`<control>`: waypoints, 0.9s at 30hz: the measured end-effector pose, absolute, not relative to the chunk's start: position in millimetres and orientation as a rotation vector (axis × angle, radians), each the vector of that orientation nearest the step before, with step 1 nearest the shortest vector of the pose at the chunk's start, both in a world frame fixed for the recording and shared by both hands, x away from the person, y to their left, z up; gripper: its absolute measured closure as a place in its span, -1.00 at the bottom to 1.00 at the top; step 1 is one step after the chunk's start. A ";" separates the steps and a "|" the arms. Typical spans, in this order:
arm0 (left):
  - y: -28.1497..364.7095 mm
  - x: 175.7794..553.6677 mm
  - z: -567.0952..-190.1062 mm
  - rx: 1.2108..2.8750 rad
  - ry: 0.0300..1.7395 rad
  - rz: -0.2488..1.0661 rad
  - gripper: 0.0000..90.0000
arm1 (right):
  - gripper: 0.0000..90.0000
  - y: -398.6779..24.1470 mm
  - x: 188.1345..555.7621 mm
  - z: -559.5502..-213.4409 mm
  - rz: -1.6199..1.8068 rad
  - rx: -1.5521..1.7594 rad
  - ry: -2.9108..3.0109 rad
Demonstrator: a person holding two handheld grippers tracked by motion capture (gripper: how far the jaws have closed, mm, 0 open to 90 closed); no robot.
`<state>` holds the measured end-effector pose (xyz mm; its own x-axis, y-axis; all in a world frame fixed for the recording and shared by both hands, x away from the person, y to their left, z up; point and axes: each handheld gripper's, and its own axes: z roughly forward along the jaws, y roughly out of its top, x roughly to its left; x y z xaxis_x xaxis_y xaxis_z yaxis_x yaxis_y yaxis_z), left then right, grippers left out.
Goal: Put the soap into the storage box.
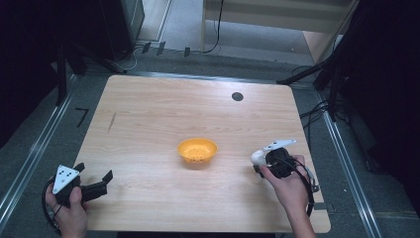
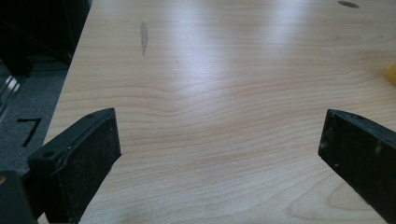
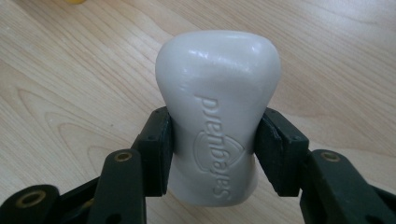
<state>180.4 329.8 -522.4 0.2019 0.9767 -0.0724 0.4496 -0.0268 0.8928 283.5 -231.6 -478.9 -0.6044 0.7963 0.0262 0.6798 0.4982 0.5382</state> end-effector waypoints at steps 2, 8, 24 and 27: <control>329.9 180.4 -522.4 1.617 1.378 0.770 -1.00 | 0.13 -230.9 284.5 -477.3 0.763 1.248 2.517; 329.9 180.3 -522.4 1.615 1.378 0.769 -1.00 | 0.13 -226.4 289.1 -471.3 0.776 1.170 2.560; 330.2 180.5 -522.3 1.614 1.376 0.765 -1.00 | 0.13 -206.4 304.6 -455.1 0.806 0.957 2.637; 330.3 180.5 -522.3 1.613 1.376 0.764 -1.00 | 0.13 -202.0 309.0 -452.5 0.788 0.917 2.653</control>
<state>180.5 330.3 -522.3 0.2048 0.9757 -0.0778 0.4495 -0.0232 0.8930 309.0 -202.0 -452.5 -0.7792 0.6257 -0.0360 0.5046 0.6603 0.5562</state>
